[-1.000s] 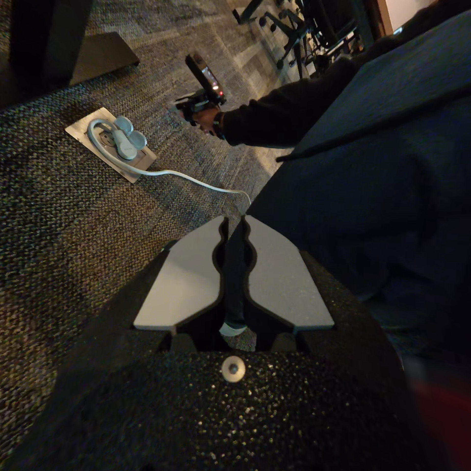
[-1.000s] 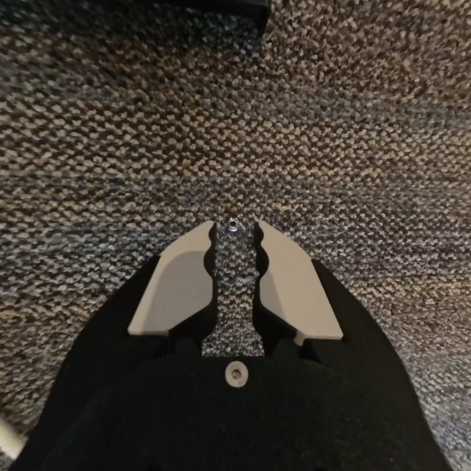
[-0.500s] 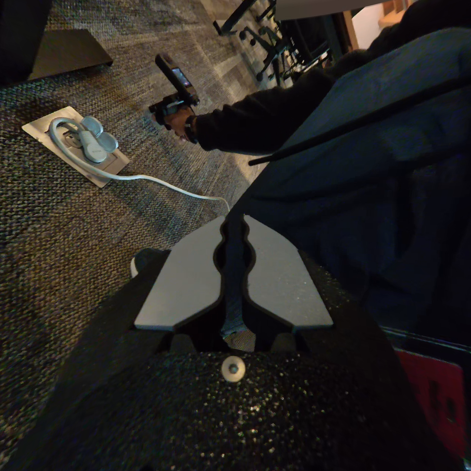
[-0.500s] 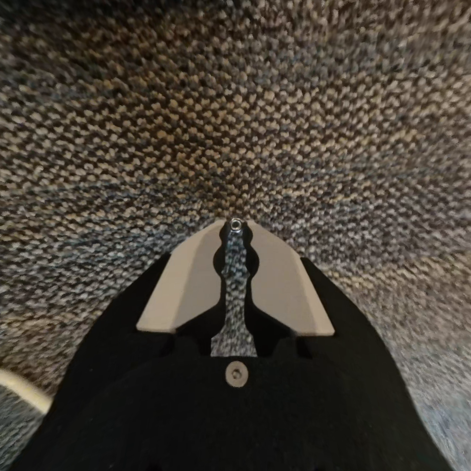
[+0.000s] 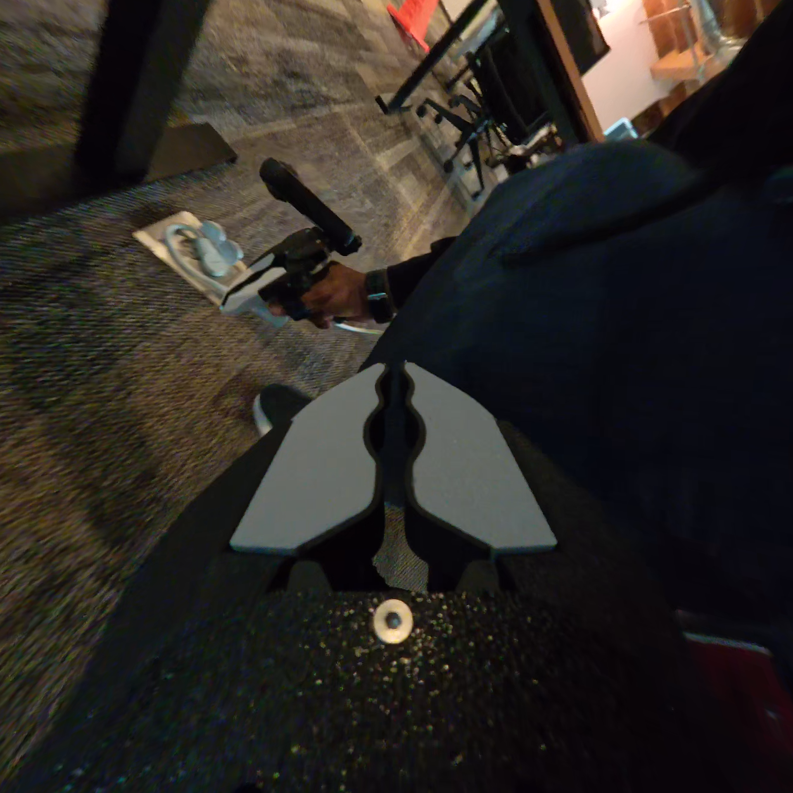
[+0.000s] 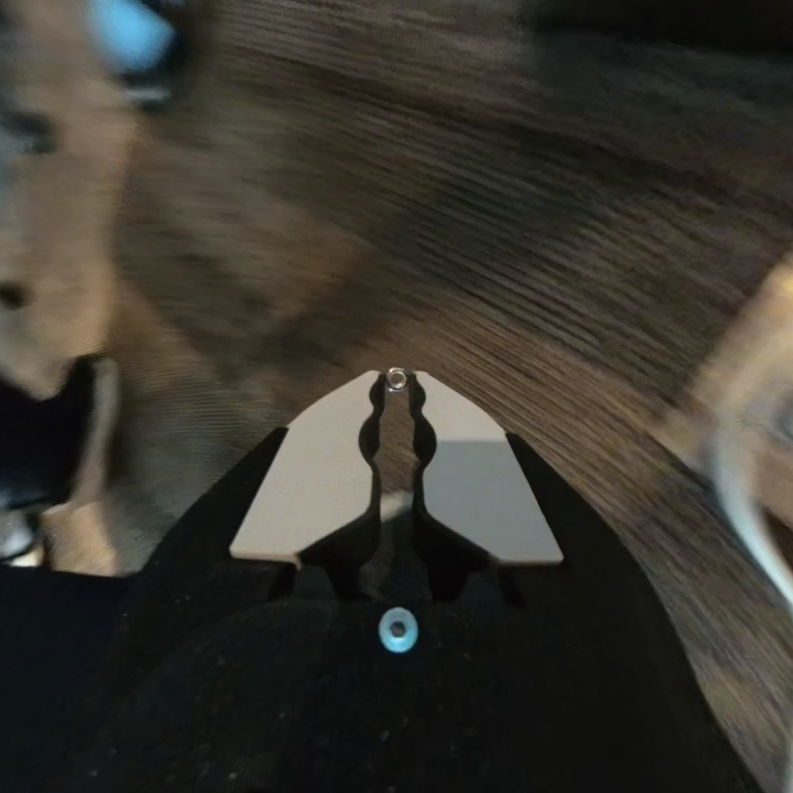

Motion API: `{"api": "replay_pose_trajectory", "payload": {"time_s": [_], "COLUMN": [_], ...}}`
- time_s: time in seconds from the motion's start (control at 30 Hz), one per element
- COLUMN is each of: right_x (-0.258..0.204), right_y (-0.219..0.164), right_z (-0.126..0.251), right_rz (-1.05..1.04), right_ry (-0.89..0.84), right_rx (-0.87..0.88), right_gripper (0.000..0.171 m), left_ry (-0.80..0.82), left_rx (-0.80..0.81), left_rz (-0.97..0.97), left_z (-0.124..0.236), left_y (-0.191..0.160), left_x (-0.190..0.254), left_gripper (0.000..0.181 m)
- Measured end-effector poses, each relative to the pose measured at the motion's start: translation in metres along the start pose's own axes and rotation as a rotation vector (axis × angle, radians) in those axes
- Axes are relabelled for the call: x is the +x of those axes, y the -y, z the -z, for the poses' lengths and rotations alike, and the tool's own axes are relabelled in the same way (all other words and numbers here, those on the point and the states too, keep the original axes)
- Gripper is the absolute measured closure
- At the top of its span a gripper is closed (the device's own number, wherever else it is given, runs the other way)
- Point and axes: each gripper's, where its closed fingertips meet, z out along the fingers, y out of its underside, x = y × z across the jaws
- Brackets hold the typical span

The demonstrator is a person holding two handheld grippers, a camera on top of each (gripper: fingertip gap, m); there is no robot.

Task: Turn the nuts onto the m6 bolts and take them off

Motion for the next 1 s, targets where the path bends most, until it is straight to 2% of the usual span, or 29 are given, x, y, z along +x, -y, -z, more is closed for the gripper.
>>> {"api": "replay_pose_trajectory", "payload": {"time_s": [0.03, 0.17, 0.4, 0.67, 0.83, 1.0], "right_x": [-0.031, -0.130, -0.278, -0.462, -0.566, -0.680], "right_y": [0.014, 0.063, 0.123, 0.166, 0.207, 0.282], "right_z": [-0.010, -0.031, -0.039, -0.029, 0.011, 0.095], "right_rz": [0.042, 0.175, 0.282, 0.358, 0.398, 0.437], "right_ry": [0.057, 0.203, 0.303, 0.394, 0.360, 0.288], "right_rx": [-0.002, -0.009, -0.023, 0.003, 0.081, 0.223], "right_gripper": [0.161, 0.160, 0.161, 0.161, 0.160, 0.161], "left_ry": [0.009, 0.066, 0.164, 0.227, 0.235, 0.250], "left_rx": [0.008, 0.069, 0.184, 0.182, 0.197, 0.254], "left_rz": [-0.003, -0.042, -0.100, -0.068, -0.085, -0.114], "left_z": [0.013, 0.071, 0.166, 0.239, 0.283, 0.330], "left_y": [0.000, 0.008, 0.022, -0.007, 0.019, 0.063], "left_x": [0.002, 0.014, 0.055, 0.103, 0.155, 0.208], "left_gripper": [0.179, 0.180, 0.181, 0.181, 0.181, 0.181]}}
